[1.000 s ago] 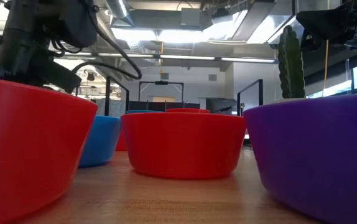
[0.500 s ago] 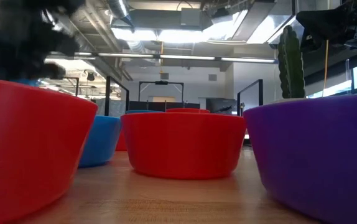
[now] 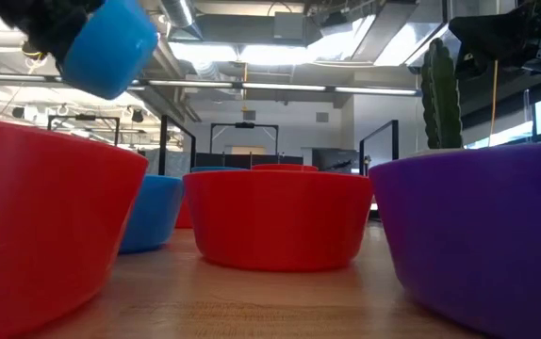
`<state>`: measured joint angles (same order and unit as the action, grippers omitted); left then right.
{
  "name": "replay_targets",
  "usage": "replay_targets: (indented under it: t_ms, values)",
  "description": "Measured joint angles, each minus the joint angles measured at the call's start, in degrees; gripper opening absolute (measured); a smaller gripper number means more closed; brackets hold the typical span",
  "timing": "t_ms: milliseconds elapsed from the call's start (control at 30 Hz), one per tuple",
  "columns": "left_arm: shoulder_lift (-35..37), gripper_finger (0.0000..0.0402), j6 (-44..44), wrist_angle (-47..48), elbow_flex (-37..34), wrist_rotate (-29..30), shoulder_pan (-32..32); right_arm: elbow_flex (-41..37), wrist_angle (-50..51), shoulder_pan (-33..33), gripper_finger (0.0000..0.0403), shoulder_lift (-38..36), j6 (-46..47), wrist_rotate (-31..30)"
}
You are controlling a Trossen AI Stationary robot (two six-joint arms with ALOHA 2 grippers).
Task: Pick & Place Mini bowls
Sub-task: Stack the blue bowl on the blue bowl on the shelf
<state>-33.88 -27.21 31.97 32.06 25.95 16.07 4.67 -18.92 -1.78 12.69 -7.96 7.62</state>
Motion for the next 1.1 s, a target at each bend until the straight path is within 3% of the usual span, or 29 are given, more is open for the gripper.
replay_targets:
  t_ms: [167, 433, 600, 800, 1100]
  values:
    - [6.6, 0.0003, 5.1, -22.4, -11.5, -1.9, -0.3, 0.0, 0.0, 0.0, 0.0004, 0.0, 0.0, 0.0]
    - [12.7, 0.0003, 17.7, -37.7, -21.6, 1.1, -1.3, 0.0, 0.0, 0.0, 0.0004, 0.0, 0.2, 0.0]
    - [18.7, 0.0003, 19.9, -35.6, -22.4, 1.3, -5.0, 0.0, 0.5, 0.0, 0.0004, 0.0, 0.2, 0.0]
    - [24.3, 0.0003, 19.1, -31.5, -22.4, -4.0, -9.9, 0.0, 0.5, 0.0, 0.0004, 0.0, 0.2, 0.0]
    - [27.1, 0.0003, 19.0, -27.5, -22.5, -6.5, -13.5, 0.0, 0.6, 0.0, 0.0004, 0.0, 0.2, 0.0]
